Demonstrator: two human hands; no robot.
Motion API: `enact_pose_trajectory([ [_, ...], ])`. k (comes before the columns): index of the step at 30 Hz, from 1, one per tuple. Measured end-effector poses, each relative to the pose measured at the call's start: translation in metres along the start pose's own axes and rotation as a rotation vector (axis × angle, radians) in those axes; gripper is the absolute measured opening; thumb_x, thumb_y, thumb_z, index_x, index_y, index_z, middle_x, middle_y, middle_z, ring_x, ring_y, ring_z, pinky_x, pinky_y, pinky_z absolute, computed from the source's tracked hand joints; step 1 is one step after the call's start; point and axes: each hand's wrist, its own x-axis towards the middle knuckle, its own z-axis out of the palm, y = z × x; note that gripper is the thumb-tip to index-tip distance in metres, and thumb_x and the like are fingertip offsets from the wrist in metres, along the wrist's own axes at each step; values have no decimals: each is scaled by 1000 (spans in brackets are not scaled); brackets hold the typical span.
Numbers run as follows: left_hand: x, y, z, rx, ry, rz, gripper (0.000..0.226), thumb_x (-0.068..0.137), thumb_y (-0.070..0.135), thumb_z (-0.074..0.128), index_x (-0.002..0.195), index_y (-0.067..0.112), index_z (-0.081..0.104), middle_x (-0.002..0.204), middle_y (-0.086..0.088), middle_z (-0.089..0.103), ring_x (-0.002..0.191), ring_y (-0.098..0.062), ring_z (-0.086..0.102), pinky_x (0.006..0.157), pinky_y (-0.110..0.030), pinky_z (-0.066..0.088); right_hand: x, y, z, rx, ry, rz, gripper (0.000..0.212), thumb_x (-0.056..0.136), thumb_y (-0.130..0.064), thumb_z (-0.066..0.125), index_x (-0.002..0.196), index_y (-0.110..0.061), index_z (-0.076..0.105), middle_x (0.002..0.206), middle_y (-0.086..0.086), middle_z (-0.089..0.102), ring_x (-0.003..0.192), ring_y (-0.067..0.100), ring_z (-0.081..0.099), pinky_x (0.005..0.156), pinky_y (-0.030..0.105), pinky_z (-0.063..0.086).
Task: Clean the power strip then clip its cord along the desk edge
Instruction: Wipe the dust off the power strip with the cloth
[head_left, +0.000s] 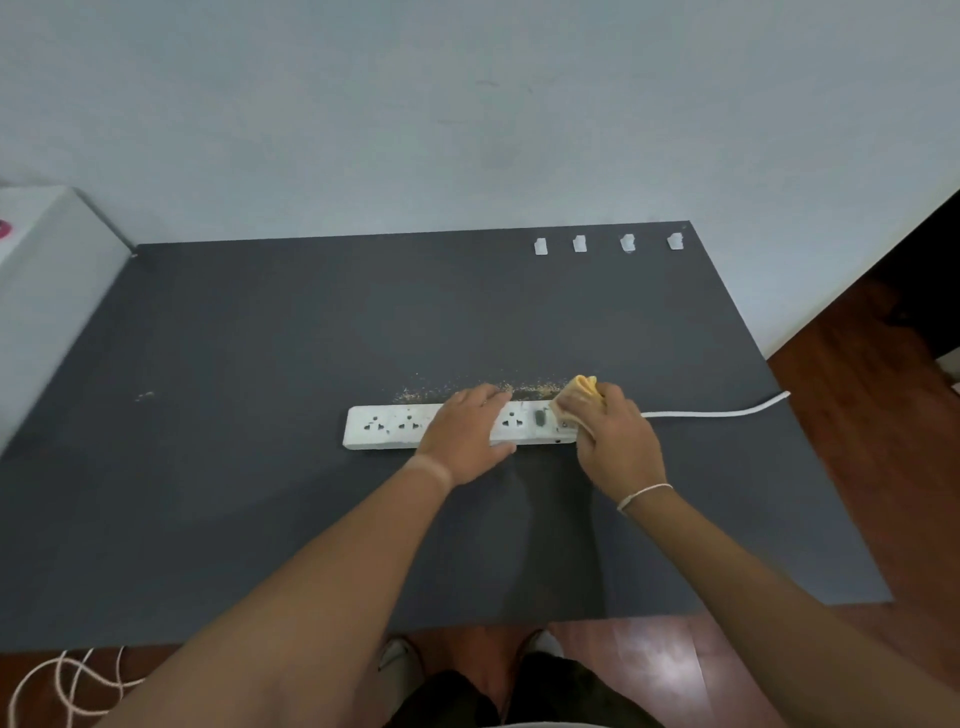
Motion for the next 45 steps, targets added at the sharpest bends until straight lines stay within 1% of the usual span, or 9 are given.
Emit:
enact_pose_trajectory([
  [3,9,14,7,25,-34,-26,63,87,30,58,141,14,30,148,-4,34,137,-23,30,115,-34,26,-9,11,5,-21,-110,-166,41,72,-13,37,98,-20,69,98,17,62,64,34,56,54,37,50],
  [7,12,18,9,12,-57,-81,55,90,22,54,140,12,35,147,-1,36,136,-21,32,111,-34,30,-1,26,0,27,-55,133,36,69,5,58,93,-18,69,88,16,58,64,37,54,51,33,43],
  [12,13,21,8,-40,-32,-130,49,89,17,55,136,13,42,142,1,42,132,-20,35,106,-33,34,3,20,0,40,-150,-92,39,69,4,63,101,-19,69,99,17,60,70,33,56,58,34,47],
  [16,14,21,8,-57,-44,-145,47,89,16,55,135,13,43,141,1,43,131,-20,35,105,-33,35,23,20,0,23,-190,150,27,81,-7,57,102,-20,67,102,16,55,80,37,54,62,36,44],
  [23,14,21,10,-68,-32,-163,48,89,16,55,135,14,43,142,2,42,131,-20,35,106,-29,32,39,10,7,-92,-351,66,30,87,-15,49,113,-25,62,121,9,49,97,32,51,75,38,45],
  [30,13,22,9,-76,-19,-163,48,89,16,54,135,15,43,142,2,42,132,-20,35,106,-29,31,34,8,3,3,-296,-83,29,82,-9,55,105,-23,66,112,13,54,86,37,54,67,37,45],
  [35,12,22,9,-88,-30,-164,48,90,16,55,136,14,42,143,2,41,132,-19,34,107,-30,31,38,31,-4,-117,-301,206,33,84,-7,47,110,-22,62,113,11,50,92,33,51,69,35,42],
  [40,12,21,9,-97,-19,-161,48,89,17,56,135,14,43,142,2,42,131,-18,35,107,-30,31,19,27,-4,4,-250,-7,34,78,-2,55,103,-22,67,107,16,56,79,37,54,64,37,45],
  [45,16,22,8,-135,-28,-176,46,88,16,54,133,13,46,140,0,45,130,-21,39,107,-32,34,5,50,-5,94,-190,280,35,83,-5,53,108,-25,67,107,13,53,87,33,52,66,33,44],
])
